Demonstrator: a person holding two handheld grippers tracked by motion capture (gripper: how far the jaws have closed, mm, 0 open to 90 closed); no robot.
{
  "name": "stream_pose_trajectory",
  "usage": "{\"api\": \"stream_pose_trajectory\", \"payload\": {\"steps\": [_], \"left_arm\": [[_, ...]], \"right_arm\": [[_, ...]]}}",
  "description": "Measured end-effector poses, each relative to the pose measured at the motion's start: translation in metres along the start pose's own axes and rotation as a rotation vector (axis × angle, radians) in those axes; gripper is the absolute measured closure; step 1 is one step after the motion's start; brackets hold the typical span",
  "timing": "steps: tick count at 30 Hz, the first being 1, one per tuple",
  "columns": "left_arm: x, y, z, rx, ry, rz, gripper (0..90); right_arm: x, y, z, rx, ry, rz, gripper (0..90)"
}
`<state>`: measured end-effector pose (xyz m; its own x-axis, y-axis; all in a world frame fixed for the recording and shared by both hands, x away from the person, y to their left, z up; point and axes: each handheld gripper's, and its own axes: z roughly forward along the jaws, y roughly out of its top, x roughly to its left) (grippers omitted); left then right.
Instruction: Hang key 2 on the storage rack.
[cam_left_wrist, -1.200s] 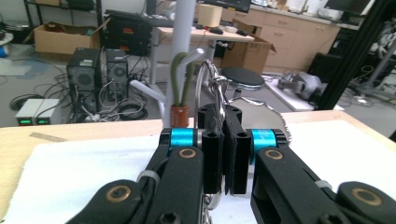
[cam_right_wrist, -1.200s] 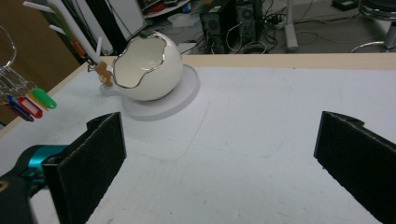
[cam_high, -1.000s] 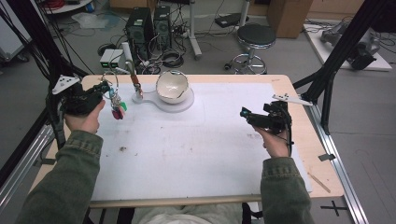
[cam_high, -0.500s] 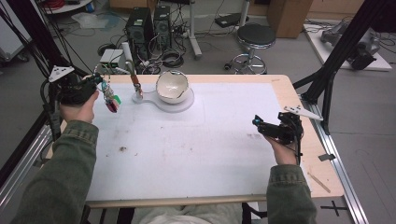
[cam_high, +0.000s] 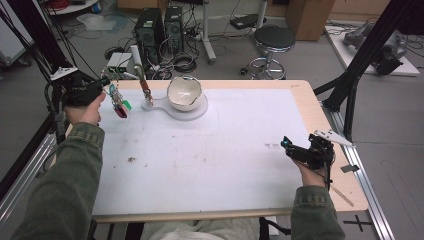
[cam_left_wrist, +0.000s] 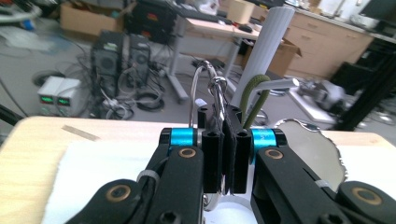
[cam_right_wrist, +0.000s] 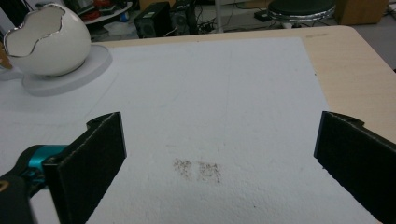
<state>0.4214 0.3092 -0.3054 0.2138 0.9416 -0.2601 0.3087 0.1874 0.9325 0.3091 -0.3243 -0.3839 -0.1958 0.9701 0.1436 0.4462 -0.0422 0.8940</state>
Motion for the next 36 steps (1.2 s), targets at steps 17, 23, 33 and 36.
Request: {"api": "stream_pose_trajectory", "payload": {"steps": [17,23,33,36], "left_arm": [[0.005,0.016,0.022,0.084,0.011,0.042,86.8],[0.011,0.011,0.035,0.113,0.014,0.041,86.8],[0.002,0.01,0.055,0.132,-0.031,0.075,86.8],[-0.001,0.012,0.056,0.129,-0.038,0.083,86.8]], "right_arm": [[-0.002,-0.012,-0.002,-0.001,0.005,0.0,1.4],[-0.001,-0.011,-0.002,-0.006,0.026,0.012,1.4],[0.002,-0.012,-0.002,-0.003,0.06,0.014,1.4],[0.001,-0.011,-0.002,-0.006,0.064,0.013,1.4]]}}
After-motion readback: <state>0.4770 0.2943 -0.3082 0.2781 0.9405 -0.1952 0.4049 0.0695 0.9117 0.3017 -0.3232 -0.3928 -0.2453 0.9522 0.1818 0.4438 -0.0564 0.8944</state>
